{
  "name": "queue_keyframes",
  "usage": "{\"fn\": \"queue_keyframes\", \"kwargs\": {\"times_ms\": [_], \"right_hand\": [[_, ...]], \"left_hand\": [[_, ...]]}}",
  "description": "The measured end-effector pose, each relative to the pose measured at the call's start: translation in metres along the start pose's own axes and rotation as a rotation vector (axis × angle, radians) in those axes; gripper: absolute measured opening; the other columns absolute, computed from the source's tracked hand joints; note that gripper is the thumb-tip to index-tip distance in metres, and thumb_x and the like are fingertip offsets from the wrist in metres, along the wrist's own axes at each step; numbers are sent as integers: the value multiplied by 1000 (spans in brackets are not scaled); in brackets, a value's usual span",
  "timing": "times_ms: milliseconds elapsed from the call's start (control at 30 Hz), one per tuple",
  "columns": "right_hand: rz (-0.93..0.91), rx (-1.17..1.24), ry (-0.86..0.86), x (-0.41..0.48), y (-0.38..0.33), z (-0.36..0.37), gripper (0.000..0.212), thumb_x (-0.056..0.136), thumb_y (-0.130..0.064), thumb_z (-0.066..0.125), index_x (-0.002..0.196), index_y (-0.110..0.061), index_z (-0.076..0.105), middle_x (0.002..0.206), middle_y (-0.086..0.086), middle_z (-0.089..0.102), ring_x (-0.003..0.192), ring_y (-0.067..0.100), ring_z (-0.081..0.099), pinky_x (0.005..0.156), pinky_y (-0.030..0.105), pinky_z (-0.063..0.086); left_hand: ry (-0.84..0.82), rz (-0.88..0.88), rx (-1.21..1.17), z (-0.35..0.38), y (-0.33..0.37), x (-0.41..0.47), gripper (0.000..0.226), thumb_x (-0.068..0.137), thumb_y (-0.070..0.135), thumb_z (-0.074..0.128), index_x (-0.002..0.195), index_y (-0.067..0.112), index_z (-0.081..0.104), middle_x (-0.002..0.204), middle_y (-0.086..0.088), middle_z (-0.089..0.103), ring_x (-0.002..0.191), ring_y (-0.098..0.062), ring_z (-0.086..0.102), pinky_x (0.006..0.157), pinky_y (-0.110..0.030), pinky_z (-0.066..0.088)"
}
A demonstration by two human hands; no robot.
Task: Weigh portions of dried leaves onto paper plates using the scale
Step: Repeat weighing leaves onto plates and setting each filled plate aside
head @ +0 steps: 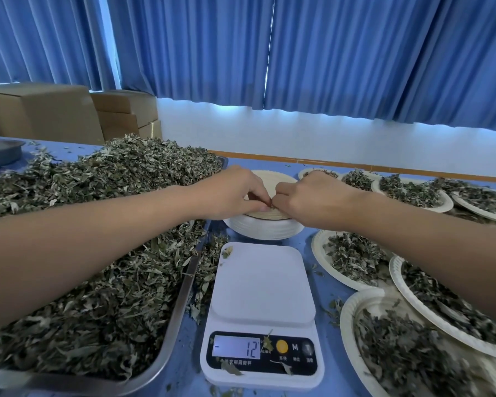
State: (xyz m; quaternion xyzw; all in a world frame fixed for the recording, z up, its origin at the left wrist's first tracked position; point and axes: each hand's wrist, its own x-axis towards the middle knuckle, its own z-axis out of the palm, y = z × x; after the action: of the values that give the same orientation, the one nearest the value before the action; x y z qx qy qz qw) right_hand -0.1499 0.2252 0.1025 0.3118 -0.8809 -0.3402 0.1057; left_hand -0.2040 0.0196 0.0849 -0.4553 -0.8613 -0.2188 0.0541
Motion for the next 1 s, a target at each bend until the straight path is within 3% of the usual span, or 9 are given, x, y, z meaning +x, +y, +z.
{"fn": "queue_keyframes", "kwargs": {"times_ms": [100,233,533,767,1000], "right_hand": [[51,115,60,2,0,2,26,108,-18,35,121,-21,57,103,-2,52,75,25,57,62,37,45],[65,359,115,-1,5,3,41,108,-41,32,114,-25,68,99,-6,58,87,22,60,75,43,52],[99,603,162,-5,4,-3,26,104,-41,53,116,-34,75,105,-10,67,93,18,62,77,42,53],[112,618,171,-5,2,-10,28,104,-41,52,113,-31,76,104,-9,67,93,18,61,78,45,53],[176,632,251,-7,5,-19,43,100,-52,42,115,-31,75,103,-9,66,88,20,61,78,42,51]], "left_hand": [[11,-5,3,-3,-1,-1,16,94,20,70,105,20,81,99,8,75,90,-7,66,79,-18,49],[-20,-3,17,-7,-3,-3,17,94,19,71,108,21,80,104,9,75,94,-6,67,85,-27,52],[-16,21,23,-8,-3,-4,17,93,17,71,108,18,80,104,8,75,96,-7,68,87,-32,53],[-33,59,72,-11,0,-4,17,95,17,69,108,18,80,104,5,75,93,-8,67,85,-31,52],[22,179,245,-23,6,-7,23,101,25,58,112,15,76,99,-4,72,89,-22,65,83,-42,49]]}}
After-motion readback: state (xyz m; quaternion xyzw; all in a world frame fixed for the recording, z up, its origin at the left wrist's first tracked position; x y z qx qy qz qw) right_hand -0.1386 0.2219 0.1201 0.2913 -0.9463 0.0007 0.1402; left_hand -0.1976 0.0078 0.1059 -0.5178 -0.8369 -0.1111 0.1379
